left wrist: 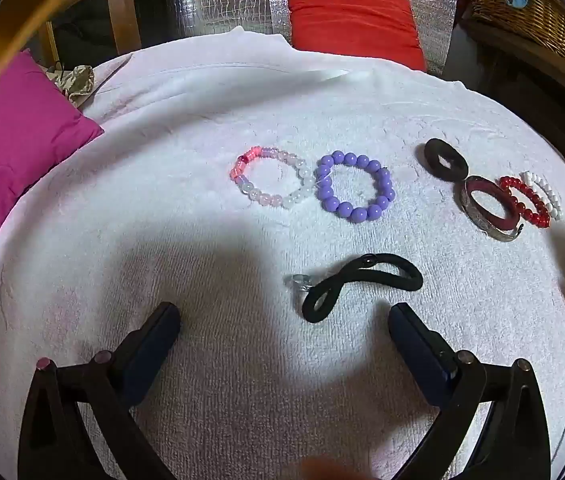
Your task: Organize jewelry
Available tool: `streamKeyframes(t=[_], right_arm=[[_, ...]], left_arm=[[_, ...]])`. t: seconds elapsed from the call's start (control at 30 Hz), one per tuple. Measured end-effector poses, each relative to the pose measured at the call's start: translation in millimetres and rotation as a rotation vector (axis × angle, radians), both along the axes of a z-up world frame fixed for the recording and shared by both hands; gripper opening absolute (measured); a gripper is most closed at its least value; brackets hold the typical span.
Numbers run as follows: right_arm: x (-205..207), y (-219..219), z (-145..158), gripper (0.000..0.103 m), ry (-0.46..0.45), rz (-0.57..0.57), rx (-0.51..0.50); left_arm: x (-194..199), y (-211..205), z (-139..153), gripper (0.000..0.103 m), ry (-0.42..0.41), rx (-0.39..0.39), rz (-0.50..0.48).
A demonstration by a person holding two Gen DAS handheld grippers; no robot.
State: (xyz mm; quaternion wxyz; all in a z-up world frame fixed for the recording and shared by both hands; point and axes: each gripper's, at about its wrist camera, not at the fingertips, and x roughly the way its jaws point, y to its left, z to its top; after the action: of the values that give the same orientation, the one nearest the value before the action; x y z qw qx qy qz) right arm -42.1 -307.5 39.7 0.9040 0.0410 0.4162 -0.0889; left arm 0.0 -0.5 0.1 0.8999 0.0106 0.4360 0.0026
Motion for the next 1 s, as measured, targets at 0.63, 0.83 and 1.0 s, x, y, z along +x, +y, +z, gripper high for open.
streamKeyframes(t=[0.63,0.83,1.0], right_arm=[[0.4,0.0,0.1,0.103,0.001,0.000,-0.001],[0.4,0.2,0.5,0.103,-0.001,0.000,-0.002],[2.0,2.6,-0.3,0.103,0.003,-0.013,-0.008]], left_arm=[[0.1,-1.1,1.5,0.103,0.003,-0.002,0.006],[0.0,-1.3,1.1,0.103,0.000,-0.001,0.006],[0.5,-3.0,1.6,0.103,0.015,0.000,0.024]])
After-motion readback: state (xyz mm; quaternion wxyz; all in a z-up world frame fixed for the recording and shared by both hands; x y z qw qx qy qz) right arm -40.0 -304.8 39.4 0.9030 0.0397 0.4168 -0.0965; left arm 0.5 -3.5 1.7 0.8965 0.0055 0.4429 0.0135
